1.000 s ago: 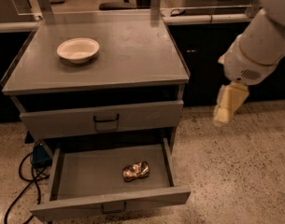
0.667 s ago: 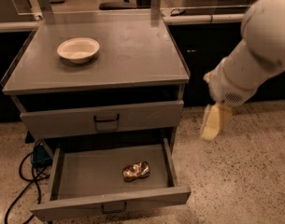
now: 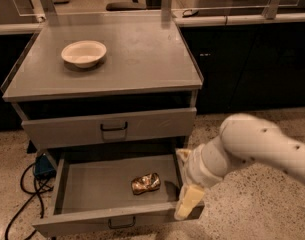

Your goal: Pick orange can from middle drawer and place on counter

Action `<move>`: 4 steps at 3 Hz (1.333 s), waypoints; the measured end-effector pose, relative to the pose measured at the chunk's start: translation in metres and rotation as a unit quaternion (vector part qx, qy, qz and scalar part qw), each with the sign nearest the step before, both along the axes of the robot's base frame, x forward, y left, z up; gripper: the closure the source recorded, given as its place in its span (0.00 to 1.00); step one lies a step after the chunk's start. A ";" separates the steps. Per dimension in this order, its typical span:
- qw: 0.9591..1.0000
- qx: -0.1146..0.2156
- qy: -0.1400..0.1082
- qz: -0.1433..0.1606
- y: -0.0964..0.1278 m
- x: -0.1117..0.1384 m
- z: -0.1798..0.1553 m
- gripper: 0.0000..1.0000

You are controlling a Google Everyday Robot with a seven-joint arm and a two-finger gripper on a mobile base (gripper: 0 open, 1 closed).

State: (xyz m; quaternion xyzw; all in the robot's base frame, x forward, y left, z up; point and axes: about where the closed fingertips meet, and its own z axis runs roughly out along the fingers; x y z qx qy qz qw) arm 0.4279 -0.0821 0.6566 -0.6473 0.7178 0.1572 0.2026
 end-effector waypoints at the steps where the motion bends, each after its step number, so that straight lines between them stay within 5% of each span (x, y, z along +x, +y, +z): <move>1: 0.999 0.041 0.027 -0.012 0.031 0.011 -0.089 0.00; 3: 0.997 0.065 0.044 -0.022 0.044 0.012 -0.122 0.00; 4: 0.997 0.076 0.015 -0.025 0.041 0.024 -0.132 0.00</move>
Offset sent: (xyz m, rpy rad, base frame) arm 0.0071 0.0264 -0.0792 0.0709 0.0477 -0.0149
